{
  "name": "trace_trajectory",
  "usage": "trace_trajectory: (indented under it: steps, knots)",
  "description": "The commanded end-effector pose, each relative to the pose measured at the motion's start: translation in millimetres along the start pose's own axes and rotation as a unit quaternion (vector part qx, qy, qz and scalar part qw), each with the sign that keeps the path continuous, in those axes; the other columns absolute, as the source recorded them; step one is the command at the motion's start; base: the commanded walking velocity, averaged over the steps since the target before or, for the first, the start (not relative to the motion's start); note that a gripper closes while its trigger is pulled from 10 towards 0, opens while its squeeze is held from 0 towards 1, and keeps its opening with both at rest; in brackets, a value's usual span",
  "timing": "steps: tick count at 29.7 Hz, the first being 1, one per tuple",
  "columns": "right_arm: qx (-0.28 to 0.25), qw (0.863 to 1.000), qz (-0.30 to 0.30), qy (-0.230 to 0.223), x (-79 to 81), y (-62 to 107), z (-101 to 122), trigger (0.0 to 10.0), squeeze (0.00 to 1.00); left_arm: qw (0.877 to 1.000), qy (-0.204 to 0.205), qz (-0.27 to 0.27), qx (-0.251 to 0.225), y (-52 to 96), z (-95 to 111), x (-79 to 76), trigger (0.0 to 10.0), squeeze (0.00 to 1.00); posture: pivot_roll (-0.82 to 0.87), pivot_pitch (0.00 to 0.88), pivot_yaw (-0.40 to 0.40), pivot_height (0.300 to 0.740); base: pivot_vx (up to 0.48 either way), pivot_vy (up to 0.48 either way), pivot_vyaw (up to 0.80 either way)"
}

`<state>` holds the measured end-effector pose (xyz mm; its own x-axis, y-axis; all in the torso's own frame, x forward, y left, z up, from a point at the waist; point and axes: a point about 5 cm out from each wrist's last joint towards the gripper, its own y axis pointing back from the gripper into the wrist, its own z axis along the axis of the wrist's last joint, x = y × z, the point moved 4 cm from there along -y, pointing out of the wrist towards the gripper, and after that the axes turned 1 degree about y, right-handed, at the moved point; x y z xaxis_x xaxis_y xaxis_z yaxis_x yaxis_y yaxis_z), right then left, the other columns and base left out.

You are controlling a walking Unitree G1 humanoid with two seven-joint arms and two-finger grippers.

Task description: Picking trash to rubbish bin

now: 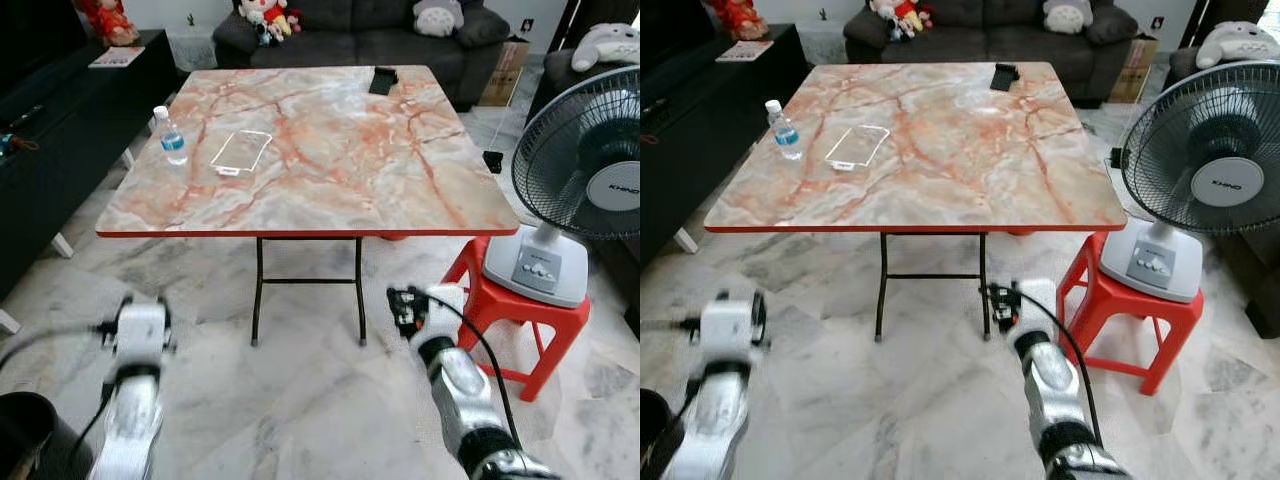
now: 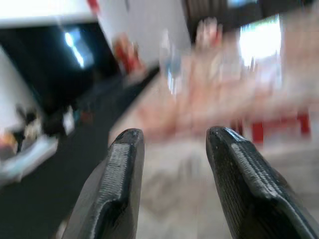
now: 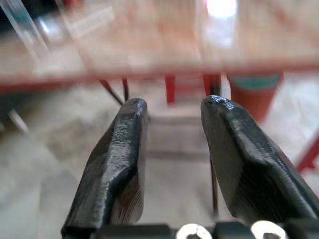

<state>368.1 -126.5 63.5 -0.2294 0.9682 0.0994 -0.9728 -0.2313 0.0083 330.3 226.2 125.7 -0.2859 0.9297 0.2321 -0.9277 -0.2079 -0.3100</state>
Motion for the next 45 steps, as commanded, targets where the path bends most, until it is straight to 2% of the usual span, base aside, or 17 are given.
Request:
trace_trajectory:
  steps: [1, 2, 3, 4, 6, 12, 14, 15, 17, 19, 21, 22, 23, 30, 37, 45]
  knots:
    - [-0.031, 0.999, 0.006, 0.005, 4.8, -7.2, 16, 10.0, 0.0, 1.0, 0.002, -0.01, -0.009, -4.8, 7, -6.2, 10.0, 0.0, 0.03, 0.0, 0.027, 0.74, 0.0, 0.0, 0.0]
    - [-0.048, 0.999, 0.008, 0.014, 10.1, -12.8, 26, 10.0, 0.0, 1.0, 0.01, -0.02, -0.016, -13.4, 13, -12.2, 10.0, 0.0, 0.02, 0.0, 0.029, 0.74, 0.0, 0.0, 0.0]
    - [-0.048, 0.999, 0.008, 0.014, 10.1, -12.8, 26, 10.0, 0.0, 1.0, 0.01, -0.02, -0.016, -13.4, 13, -12.2, 10.0, 0.0, 0.02, 0.0, 0.029, 0.74, 0.0, 0.0, 0.0]
    - [-0.059, 0.998, 0.008, 0.018, 15.8, -18.4, 34, 10.0, 0.0, 0.999, 0.015, -0.027, -0.015, -20.9, 15, -17.9, 10.0, 0.0, 0.03, 0.0, 0.036, 0.74, 0.0, 0.0, 0.0]
    - [-0.074, 0.997, 0.007, 0.003, 26.9, -27.3, 45, 10.0, 0.0, 0.999, 0.027, -0.038, 0.009, -28.9, 12, -27.9, 10.0, 0.0, 0.02, 0.0, 0.05, 0.74, 0.0, 0.0, 0.0]
    - [-0.082, 0.996, 0.021, 0.007, 41.5, -33.0, 52, 10.0, 0.0, 0.997, 0.053, -0.047, 0.02, -31.0, 14, -37.6, 10.0, 0.0, 0.01, 0.0, 0.057, 0.74, 0.0, 0.0, 0.0]
    - [-0.086, 0.996, 0.034, 0.01, 48.7, -32.7, 52, 10.0, 0.0, 0.992, 0.117, -0.014, 0.042, -31.5, 10, -34.8, 10.0, 0.0, 0.01, 0.0, 0.052, 0.74, 0.0, 0.0, 0.0]
    - [-0.087, 0.996, 0.033, 0.008, 49.2, -32.5, 52, 10.0, 0.0, 0.991, 0.122, -0.006, 0.045, -31.8, 9, -33.1, 10.0, 0.0, 0.01, 0.0, 0.051, 0.74, 0.0, 0.0, 0.0]
    - [-0.09, 0.995, 0.033, 0.002, 50.4, -31.9, 53, 10.0, 0.0, 0.993, 0.105, -0.013, 0.043, -32.2, 8, -33.3, 10.0, 0.0, 0.01, 0.0, 0.049, 0.74, 0.174, 0.0, 0.0]
    - [-0.082, 0.996, 0.033, 0.014, 53.1, -31.5, 49, 10.0, 0.0, 0.994, 0.094, -0.027, 0.048, -30.2, 4, -35.9, 10.0, 0.0, 0.01, 0.0, 0.053, 0.74, 0.401, 0.0, 0.0]
    - [-0.08, 0.996, 0.035, 0.021, 54.6, -30.9, 48, 10.0, 0.0, 0.994, 0.096, -0.026, 0.051, -29.4, 3, -35.8, 10.0, 0.0, 0.0, 0.0, 0.053, 0.74, 0.398, 0.0, 0.0]
    - [-0.074, 0.995, 0.053, 0.05, 61.3, -29.7, 44, 10.0, 0.0, 0.993, 0.099, -0.025, 0.054, -29.7, 2, -34.1, 10.0, 0.0, 0.0, 0.0, 0.053, 0.74, 0.409, 0.0, 0.0]
    - [-0.075, 0.994, 0.061, 0.052, 64.4, -28.9, 43, 10.0, 0.0, 0.993, 0.1, -0.024, 0.054, -30.3, 2, -32.4, 10.0, 0.0, 0.01, 0.0, 0.05, 0.74, 0.412, 0.0, 0.51]
    - [-0.071, 0.995, 0.059, 0.022, 65.8, -29.7, 42, 10.0, 0.0, 0.994, 0.099, -0.021, 0.049, -32.3, 4, -29.7, 10.0, 0.0, 0.02, 0.0, 0.047, 0.74, 0.417, 0.0, 0.32]
    - [-0.083, 0.994, 0.069, 0.035, 68.0, -33.2, 51, 10.0, 0.0, 0.994, 0.101, -0.02, 0.044, -38.2, 10, -29.2, 10.0, 0.0, 0.03, 0.0, 0.045, 0.74, 0.423, 0.0, 0.0]
    - [-0.086, 0.994, 0.066, 0.029, 67.4, -30.9, 50, 10.0, 0.0, 0.994, 0.099, -0.018, 0.038, -41.4, 14, -26.7, 10.0, 0.0, 0.03, 0.0, 0.049, 0.74, 0.426, 0.0, 0.0]
